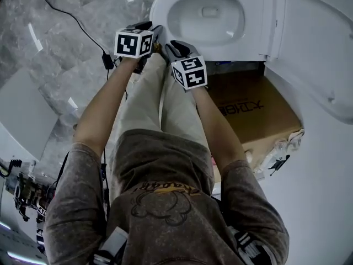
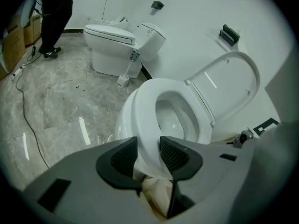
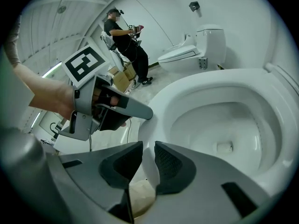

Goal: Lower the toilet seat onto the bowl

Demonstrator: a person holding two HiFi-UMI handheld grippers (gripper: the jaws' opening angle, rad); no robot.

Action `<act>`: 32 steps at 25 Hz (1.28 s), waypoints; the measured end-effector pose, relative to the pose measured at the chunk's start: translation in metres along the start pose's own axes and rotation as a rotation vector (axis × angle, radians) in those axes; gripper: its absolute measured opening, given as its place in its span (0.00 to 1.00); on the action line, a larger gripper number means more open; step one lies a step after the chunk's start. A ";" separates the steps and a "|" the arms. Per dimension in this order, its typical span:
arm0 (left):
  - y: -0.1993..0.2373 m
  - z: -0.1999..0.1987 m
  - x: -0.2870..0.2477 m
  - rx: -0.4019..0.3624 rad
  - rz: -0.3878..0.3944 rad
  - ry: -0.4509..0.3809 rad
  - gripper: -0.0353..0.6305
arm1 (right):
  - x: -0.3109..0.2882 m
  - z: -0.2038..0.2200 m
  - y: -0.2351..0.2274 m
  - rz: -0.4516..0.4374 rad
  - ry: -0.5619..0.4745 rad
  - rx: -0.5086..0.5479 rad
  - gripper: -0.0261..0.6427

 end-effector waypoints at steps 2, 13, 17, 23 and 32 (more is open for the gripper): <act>0.008 0.007 -0.008 0.017 -0.013 0.003 0.29 | -0.009 0.003 -0.003 0.005 0.002 -0.009 0.19; -0.009 -0.016 0.009 -0.088 -0.064 -0.005 0.20 | 0.008 -0.035 -0.001 -0.005 -0.076 -0.026 0.19; -0.064 -0.059 0.051 -0.165 -0.022 -0.087 0.20 | 0.057 -0.085 -0.003 0.024 -0.161 -0.026 0.19; -0.167 -0.140 0.145 -0.343 0.026 -0.232 0.19 | 0.171 -0.176 -0.011 0.091 -0.358 -0.052 0.19; -0.317 -0.181 0.289 -0.548 0.109 -0.446 0.19 | 0.369 -0.226 0.009 0.141 -0.660 0.025 0.19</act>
Point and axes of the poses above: the fingertips, and each gripper's own axes: x backward along the fingers, y to its left, z out of its underside, the point moved 4 cm from there along x, backward along the fingers, and after that the axes turned 12 degrees about z, right-handed, at the moved point
